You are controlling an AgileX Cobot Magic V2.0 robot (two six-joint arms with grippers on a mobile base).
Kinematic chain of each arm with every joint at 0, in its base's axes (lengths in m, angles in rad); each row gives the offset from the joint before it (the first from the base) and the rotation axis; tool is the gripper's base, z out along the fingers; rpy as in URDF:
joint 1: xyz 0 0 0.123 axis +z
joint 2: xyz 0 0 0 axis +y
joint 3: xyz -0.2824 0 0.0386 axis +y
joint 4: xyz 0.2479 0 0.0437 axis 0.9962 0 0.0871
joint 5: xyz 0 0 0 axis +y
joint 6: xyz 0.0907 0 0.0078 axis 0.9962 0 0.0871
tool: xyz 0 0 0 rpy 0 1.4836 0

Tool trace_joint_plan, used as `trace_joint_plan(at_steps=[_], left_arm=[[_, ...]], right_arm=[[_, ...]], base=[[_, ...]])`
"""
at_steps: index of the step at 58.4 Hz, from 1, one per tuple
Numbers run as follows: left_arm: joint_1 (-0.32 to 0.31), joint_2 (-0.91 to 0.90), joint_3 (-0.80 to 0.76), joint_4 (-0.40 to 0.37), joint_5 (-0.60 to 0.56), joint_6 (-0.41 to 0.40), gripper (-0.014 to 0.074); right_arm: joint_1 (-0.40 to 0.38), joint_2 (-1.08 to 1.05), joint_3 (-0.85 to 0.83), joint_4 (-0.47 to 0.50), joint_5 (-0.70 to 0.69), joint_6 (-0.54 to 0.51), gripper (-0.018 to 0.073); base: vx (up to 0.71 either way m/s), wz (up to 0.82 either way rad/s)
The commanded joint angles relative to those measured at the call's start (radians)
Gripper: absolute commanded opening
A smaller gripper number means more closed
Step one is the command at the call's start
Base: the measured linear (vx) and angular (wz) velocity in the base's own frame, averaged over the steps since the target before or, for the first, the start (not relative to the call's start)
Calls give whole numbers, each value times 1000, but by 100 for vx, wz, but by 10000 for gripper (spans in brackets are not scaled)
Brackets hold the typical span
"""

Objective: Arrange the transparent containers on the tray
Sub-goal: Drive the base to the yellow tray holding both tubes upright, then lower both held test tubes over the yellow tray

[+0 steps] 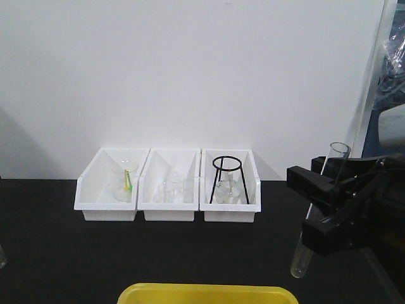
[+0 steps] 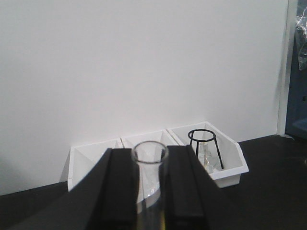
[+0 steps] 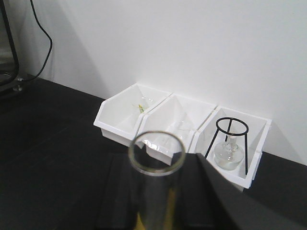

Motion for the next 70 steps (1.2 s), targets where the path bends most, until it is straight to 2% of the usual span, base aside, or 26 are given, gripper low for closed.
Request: trace_joint_plan(at_steps=[1,70], left_arm=[[-3,-3,-39,-7,-84,-2,125],[-3,-3,-39,-7,-85,-7,125]], right_arm=[[-4,-16,-32,-13,-83,-10,138],[-4,-16,-32,-12,-85,-10,138]], base=[[9,2],[1,0]])
